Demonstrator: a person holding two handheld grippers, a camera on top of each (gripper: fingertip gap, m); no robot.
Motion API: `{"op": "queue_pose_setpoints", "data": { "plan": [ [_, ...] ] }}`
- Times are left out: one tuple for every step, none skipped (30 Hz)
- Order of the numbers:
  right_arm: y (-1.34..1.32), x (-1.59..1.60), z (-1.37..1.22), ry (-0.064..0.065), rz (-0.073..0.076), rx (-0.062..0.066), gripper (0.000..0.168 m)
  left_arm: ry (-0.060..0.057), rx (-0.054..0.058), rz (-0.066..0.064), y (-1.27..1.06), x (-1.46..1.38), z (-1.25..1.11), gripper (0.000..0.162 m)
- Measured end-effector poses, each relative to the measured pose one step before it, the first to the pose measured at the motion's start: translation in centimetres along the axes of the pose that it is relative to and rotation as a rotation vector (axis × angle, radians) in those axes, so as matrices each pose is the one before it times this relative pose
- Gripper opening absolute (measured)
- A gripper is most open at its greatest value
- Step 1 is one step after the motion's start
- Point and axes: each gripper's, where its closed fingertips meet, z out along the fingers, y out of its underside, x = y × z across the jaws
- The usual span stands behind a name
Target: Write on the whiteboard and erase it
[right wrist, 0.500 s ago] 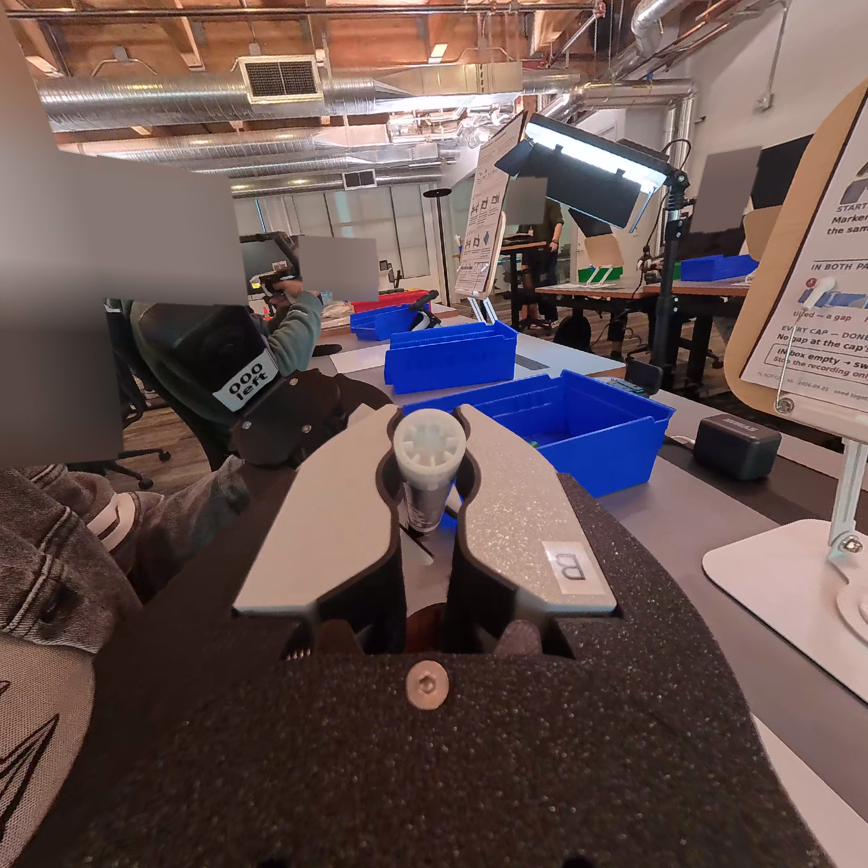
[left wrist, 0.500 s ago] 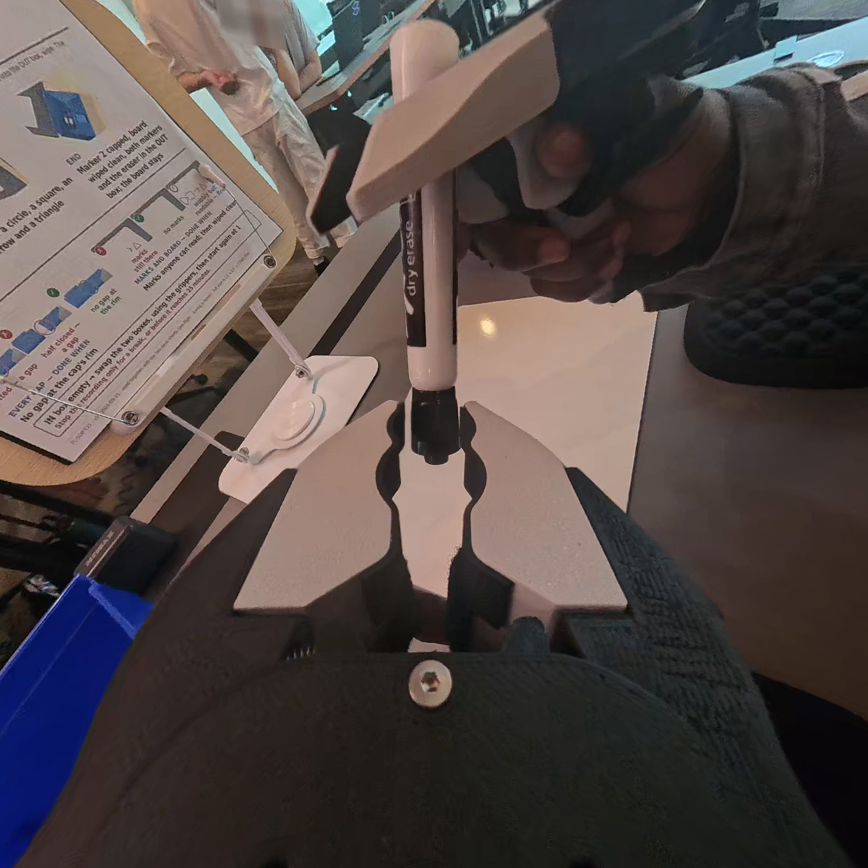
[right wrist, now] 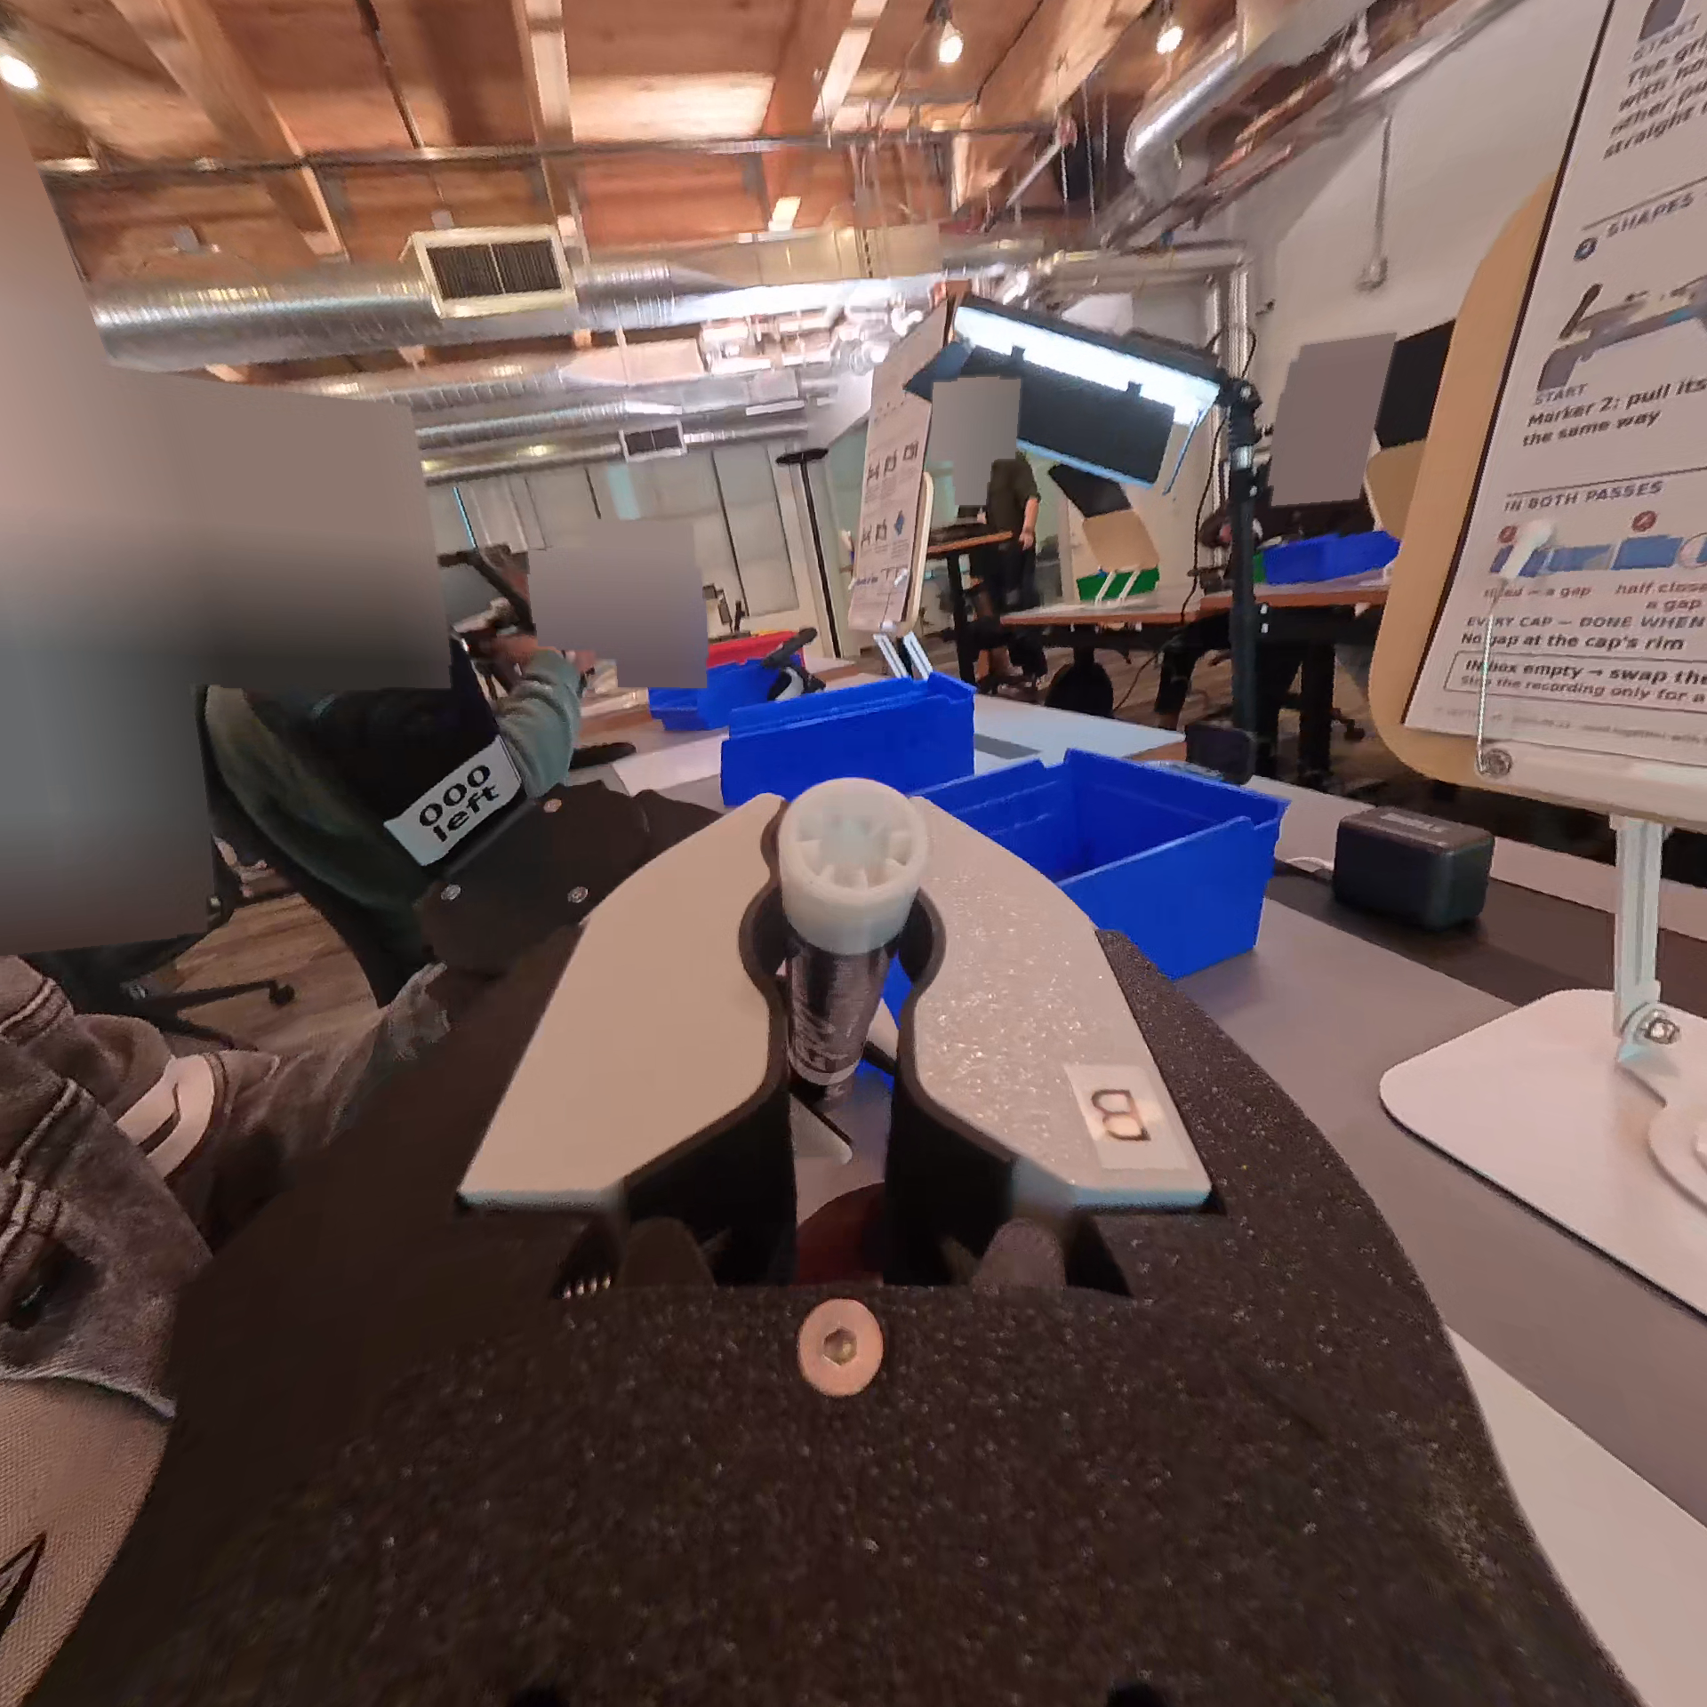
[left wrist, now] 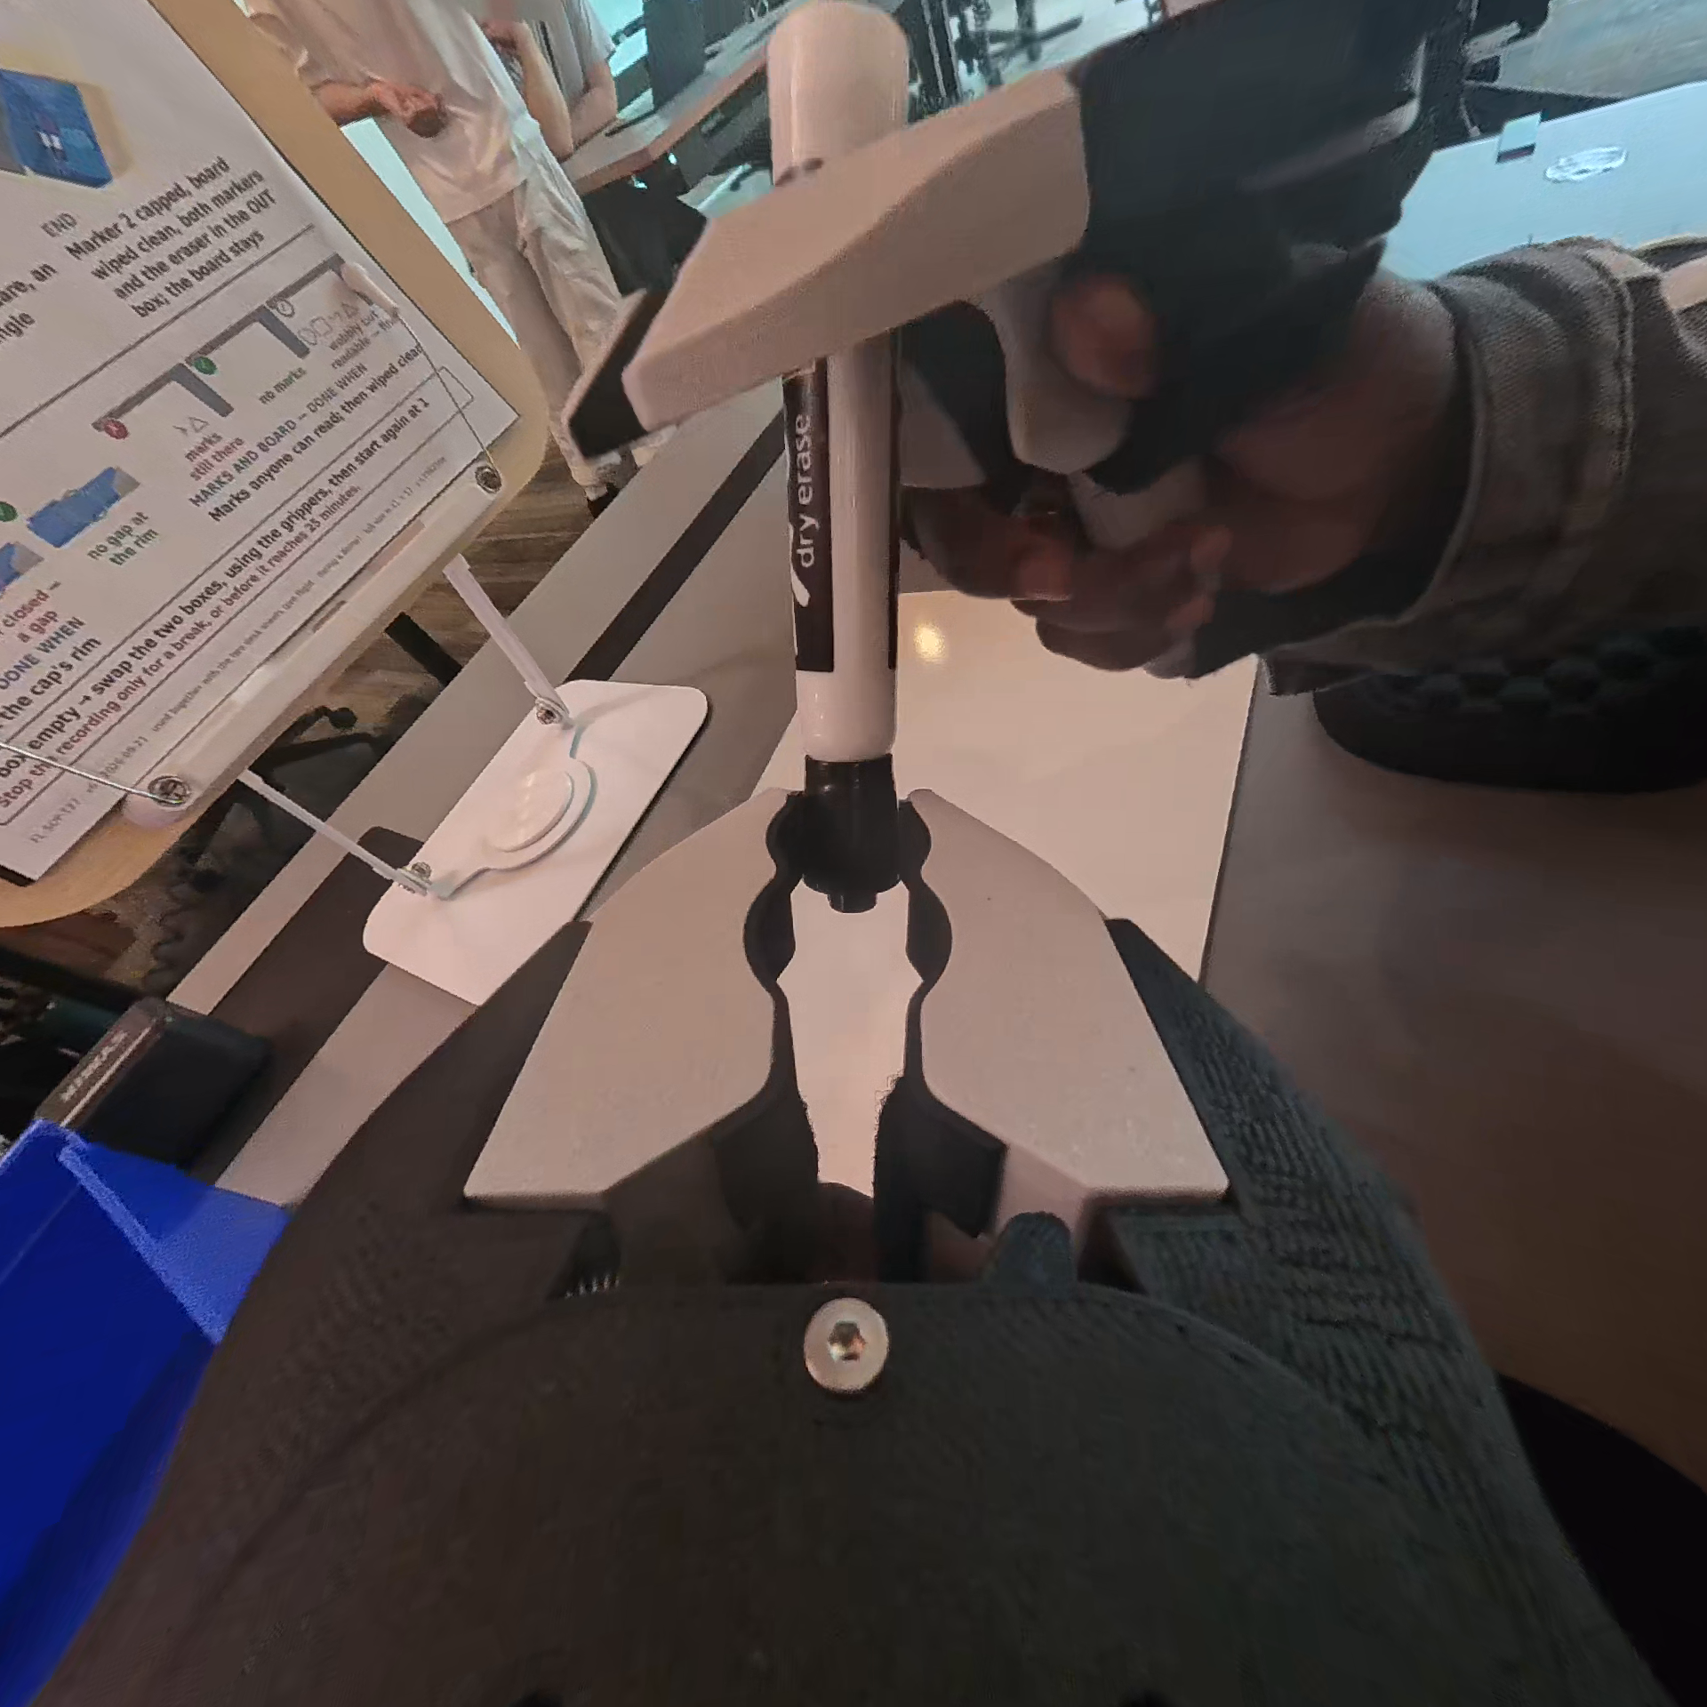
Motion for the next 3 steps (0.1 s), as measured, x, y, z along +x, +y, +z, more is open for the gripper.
{"op": "queue_pose_setpoints", "data": {
  "plan": [
    [0.228, 0.017, 0.044, 0.0007, -0.0002, -0.0237, 0.022, -0.0014, -0.0047, -0.0032, 0.147, 0.016, 0.057, 0.020],
    [0.239, -0.013, 0.056, 0.0023, -0.0055, -0.0198, 0.022, -0.0003, -0.0074, 0.0024, 0.195, 0.001, 0.023, 0.020],
    [0.183, -0.031, 0.050, 0.0038, -0.0095, -0.0117, 0.022, -0.0015, -0.0093, -0.0002, 0.185, -0.042, 0.028, 0.020]
  ]
}}
